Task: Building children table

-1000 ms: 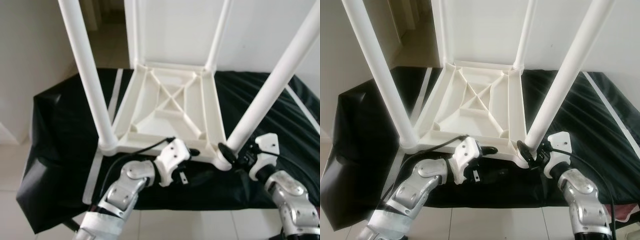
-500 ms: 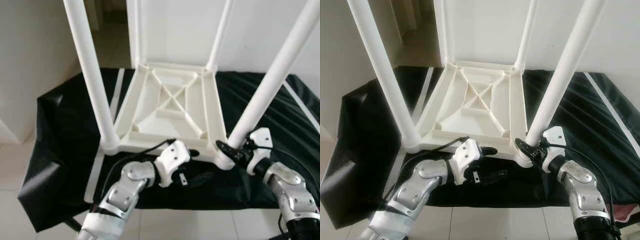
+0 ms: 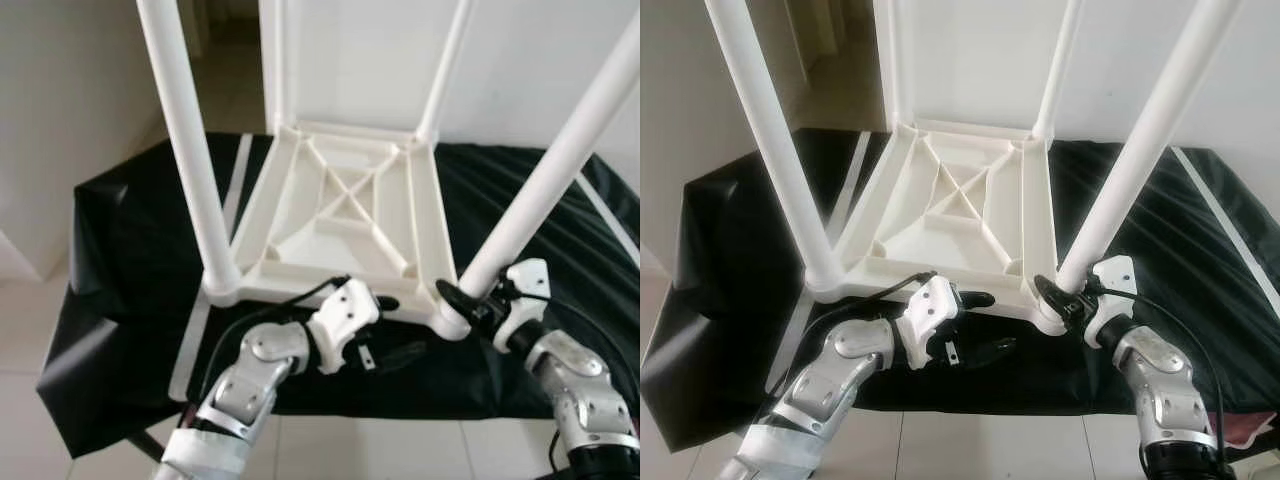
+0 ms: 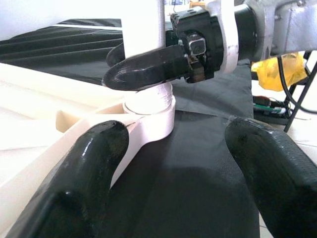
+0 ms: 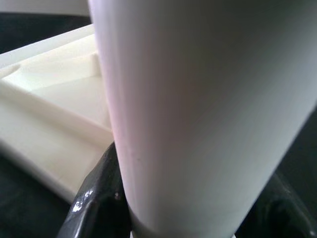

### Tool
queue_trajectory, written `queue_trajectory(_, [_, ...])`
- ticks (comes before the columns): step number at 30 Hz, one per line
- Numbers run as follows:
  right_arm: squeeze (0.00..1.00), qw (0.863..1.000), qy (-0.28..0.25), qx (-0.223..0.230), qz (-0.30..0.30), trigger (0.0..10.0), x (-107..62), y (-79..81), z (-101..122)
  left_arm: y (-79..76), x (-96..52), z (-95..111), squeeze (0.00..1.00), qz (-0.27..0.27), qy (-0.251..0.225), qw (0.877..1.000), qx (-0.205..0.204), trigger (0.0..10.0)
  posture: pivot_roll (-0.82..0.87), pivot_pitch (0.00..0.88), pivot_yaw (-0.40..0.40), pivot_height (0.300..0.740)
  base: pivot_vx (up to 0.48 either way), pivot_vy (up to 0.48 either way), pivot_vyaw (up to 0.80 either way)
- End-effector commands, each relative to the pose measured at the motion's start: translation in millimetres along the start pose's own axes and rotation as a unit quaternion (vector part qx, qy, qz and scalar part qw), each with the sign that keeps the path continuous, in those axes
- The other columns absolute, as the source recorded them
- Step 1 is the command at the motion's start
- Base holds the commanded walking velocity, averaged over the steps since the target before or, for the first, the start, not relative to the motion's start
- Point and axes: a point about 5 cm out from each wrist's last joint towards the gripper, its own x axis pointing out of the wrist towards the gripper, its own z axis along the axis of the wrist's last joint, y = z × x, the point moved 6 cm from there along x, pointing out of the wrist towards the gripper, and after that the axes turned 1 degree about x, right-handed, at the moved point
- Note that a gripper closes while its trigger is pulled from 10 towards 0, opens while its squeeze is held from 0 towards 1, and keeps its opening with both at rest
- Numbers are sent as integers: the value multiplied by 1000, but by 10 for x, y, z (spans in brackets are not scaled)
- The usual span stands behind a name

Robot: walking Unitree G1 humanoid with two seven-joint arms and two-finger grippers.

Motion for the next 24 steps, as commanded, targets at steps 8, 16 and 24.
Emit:
queue_trajectory(8, [0,993,4,23,-115,10000,-29,-45,-31,102,-25,20,0,48,-7,999,-11,10000,14,0,-60,740,0,0,0])
queue_trajectory(16, [0,969,42,42,-240,10000,-110,-45,-245,70,-7,29,0,38,-9,999,-15,10000,5,0,-47,740,0,0,0])
queue_trajectory(24, [0,914,76,56,-395,10000,-259,21,-443,56,18,63,0,26,-12,1000,-12,10000,8,0,-34,740,0,0,0])
